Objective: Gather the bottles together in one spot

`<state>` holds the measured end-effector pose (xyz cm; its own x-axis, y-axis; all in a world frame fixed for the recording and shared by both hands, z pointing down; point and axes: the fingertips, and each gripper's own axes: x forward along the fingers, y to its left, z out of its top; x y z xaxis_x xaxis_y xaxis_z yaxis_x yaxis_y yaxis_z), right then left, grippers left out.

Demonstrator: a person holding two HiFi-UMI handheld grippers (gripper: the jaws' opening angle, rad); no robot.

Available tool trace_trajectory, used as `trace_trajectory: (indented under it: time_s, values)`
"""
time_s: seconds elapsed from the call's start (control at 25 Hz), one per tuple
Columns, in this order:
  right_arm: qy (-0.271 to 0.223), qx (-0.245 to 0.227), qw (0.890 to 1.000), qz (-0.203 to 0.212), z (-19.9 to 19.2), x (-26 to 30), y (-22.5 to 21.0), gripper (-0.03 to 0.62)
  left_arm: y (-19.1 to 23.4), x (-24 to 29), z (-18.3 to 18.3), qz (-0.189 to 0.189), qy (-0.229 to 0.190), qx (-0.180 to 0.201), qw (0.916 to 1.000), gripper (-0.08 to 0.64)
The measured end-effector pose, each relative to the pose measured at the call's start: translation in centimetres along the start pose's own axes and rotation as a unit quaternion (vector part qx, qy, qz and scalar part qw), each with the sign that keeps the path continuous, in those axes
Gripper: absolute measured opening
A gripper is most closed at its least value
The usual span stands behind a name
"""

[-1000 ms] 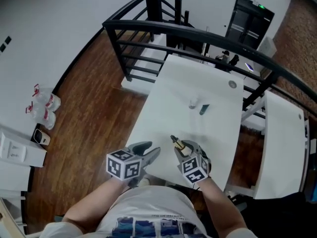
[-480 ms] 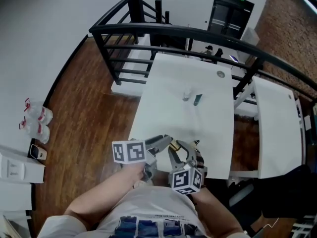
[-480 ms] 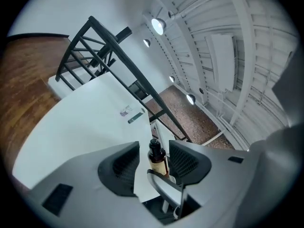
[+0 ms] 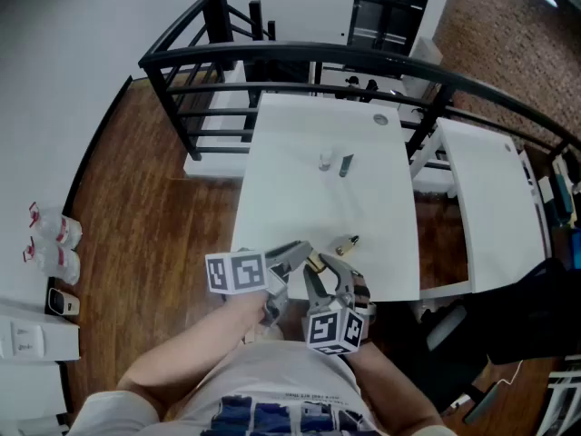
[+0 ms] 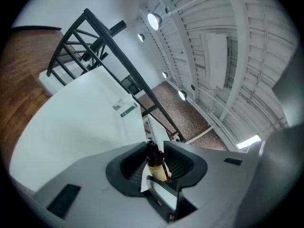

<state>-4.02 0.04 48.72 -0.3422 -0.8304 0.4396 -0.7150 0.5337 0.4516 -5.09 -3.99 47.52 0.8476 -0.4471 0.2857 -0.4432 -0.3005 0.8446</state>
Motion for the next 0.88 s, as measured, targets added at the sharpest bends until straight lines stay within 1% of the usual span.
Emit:
trace_trajectory:
  time_s: [0.08,0.16,0.28,0.36,0.4,0.44,0.48,0.56,0.64,0.68,0.72,0.76,0.84,0.88]
  values:
    - [-0.003,-0.001,1.000,-0.009,0.3,-0.8,0.2,0.166,-0.8,-0.4,-0.3,-0.023,0.006,0.011,0.9996,0.110]
    - [-0.006,0.001,1.000,-0.014,0.3,-1.5,0.4,0.181,-1.7,-0.6,-0.7,-0.042,0.012,0.033,0.9985,0.106]
    - [-0.006,0.017,1.000,-0.015,-0.1,-2.8,0.8,0.189,-3.0,-1.0,-1.1,-0.056,0.014,0.090,0.9943,0.101]
    - [-0.004,0.041,0.999,-0.016,-0.7,-3.8,0.7,0.192,-3.7,-1.0,-1.0,-0.060,0.011,0.143,0.9878,0.101]
    - [-0.002,0.056,0.998,-0.015,-1.2,-4.2,0.6,0.219,-4.0,-1.0,-1.0,-0.057,0.010,0.176,0.9827,0.101]
    - [-0.001,0.072,0.997,-0.013,-1.7,-4.5,0.5,0.230,-4.1,-1.0,-0.9,-0.051,0.009,0.211,0.9762,0.101]
    - [0.001,0.090,0.996,-0.010,-2.3,-4.9,0.3,0.232,-4.2,-0.8,-0.9,-0.043,0.007,0.246,0.9683,0.101]
    - [0.005,0.134,0.991,-0.004,-3.6,-5.6,-0.4,0.238,-4.3,-0.2,-0.8,-0.027,0.001,0.311,0.9499,0.101]
    - [0.004,0.187,0.982,0.006,-4.7,-6.1,-1.2,0.261,-4.0,0.6,-0.4,-0.010,-0.009,0.360,0.9330,0.101]
    - [0.003,0.218,0.976,0.014,-5.2,-6.3,-1.6,0.270,-3.8,1.1,0.0,-0.001,-0.015,0.375,0.9271,0.101]
    - [0.003,0.247,0.969,0.023,-5.7,-6.4,-1.9,0.279,-3.5,1.5,0.4,0.006,-0.021,0.384,0.9231,0.101]
    - [0.004,0.269,0.963,0.031,-6.3,-6.4,-2.4,0.304,-3.1,2.0,0.9,0.013,-0.028,0.389,0.9205,0.101]
    - [0.009,0.287,0.957,0.040,-7.3,-6.5,-3.4,0.310,-2.4,2.9,1.9,0.026,-0.043,0.398,0.9162,0.101]
    - [0.011,0.292,0.955,0.045,-7.8,-6.5,-4.0,0.325,-2.0,3.4,2.4,0.033,-0.050,0.402,0.9139,0.101]
